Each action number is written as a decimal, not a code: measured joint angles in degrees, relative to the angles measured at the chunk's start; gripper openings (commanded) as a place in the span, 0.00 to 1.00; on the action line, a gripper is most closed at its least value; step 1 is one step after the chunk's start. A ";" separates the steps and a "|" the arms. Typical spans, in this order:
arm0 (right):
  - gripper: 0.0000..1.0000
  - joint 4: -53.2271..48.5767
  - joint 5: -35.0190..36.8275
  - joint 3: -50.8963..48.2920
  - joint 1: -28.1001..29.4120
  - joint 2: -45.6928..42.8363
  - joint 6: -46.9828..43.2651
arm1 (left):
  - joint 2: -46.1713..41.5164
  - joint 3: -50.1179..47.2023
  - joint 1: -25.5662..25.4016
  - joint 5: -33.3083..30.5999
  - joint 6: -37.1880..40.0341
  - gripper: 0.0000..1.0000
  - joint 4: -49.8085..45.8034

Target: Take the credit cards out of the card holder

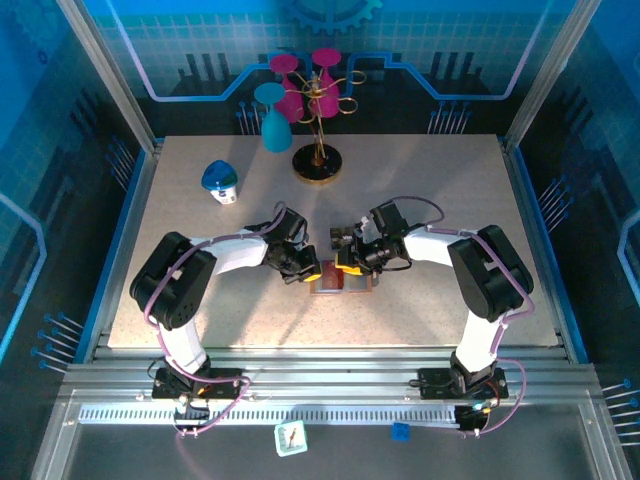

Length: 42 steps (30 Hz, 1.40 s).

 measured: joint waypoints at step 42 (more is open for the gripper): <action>0.26 9.18 0.28 -8.26 0.26 -3.02 7.04 | 0.72 1.90 0.00 0.02 0.00 0.06 -0.15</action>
